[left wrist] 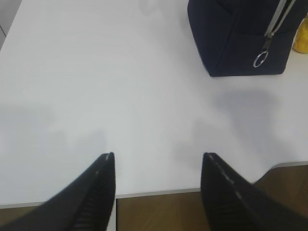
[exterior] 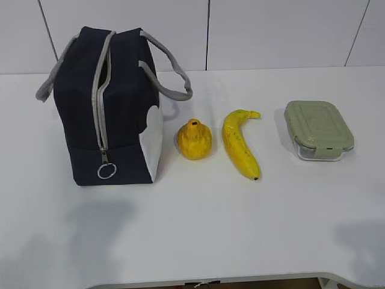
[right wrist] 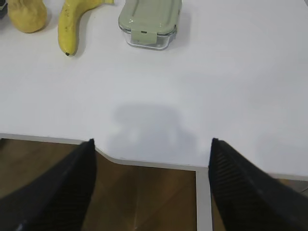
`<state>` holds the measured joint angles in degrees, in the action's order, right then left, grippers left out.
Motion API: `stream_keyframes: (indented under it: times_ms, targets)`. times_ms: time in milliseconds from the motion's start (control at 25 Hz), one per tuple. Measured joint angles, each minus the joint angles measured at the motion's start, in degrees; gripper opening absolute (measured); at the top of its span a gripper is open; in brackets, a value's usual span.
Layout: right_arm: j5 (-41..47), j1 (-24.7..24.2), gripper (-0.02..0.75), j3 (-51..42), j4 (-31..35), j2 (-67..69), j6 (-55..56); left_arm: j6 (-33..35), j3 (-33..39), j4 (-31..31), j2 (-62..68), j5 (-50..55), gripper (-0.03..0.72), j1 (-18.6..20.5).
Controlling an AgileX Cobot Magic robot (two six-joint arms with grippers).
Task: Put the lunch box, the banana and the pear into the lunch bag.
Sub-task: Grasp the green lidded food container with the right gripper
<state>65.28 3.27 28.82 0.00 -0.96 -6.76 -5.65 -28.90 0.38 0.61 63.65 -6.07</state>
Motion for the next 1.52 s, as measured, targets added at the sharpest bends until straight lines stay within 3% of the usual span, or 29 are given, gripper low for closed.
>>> stream_keyframes:
  times_ms: [320,720,1080,1520]
  targets:
    - [-6.34,0.00,0.589,1.41,0.00,2.93,2.39,0.00,0.00,0.00,0.00,0.00,0.414,0.00]
    - [-18.35,0.00,0.589,5.58,0.00,20.69,3.02,0.00,0.00,0.00,0.00,0.00,0.414,0.00]
    - [-19.78,0.00,0.588,15.00,-0.36,39.36,3.02,0.00,0.00,0.00,0.00,0.00,0.414,0.00]
    - [-19.78,0.00,0.588,25.52,9.19,60.72,-6.21,0.00,0.00,0.00,0.00,0.00,0.414,0.00]
